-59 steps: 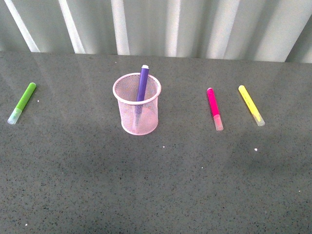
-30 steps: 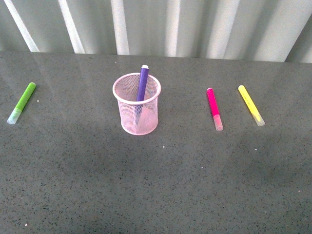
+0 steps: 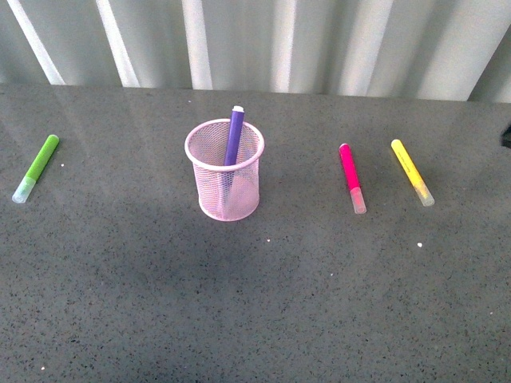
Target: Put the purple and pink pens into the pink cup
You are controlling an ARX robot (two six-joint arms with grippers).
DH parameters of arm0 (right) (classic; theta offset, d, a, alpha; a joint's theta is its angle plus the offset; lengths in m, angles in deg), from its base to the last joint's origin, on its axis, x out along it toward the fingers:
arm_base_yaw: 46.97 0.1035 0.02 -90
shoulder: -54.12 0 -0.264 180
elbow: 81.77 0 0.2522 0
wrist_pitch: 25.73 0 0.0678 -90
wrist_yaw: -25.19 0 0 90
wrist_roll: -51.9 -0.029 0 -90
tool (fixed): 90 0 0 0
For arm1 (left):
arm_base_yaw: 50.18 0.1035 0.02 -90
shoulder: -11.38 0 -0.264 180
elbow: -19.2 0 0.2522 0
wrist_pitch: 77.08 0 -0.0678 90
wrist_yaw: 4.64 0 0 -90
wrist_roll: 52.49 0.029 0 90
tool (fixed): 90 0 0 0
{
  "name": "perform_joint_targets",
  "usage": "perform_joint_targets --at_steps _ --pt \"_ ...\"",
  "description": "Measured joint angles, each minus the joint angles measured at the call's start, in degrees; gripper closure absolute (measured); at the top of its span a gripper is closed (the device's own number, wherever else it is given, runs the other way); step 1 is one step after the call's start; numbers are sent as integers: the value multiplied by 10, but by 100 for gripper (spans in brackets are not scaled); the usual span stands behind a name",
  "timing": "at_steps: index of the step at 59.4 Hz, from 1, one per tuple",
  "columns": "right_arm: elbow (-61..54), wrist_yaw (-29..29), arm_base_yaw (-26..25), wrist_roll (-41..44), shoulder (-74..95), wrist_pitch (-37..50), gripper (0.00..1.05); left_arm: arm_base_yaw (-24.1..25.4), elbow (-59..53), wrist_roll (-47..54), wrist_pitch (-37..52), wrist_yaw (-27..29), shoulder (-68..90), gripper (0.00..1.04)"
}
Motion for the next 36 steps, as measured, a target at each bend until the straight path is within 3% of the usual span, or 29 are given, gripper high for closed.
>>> perform_joint_targets --at_steps 36 --pt "301 -11 110 -3 313 -42 7 0 0 0 0 0 0 7"
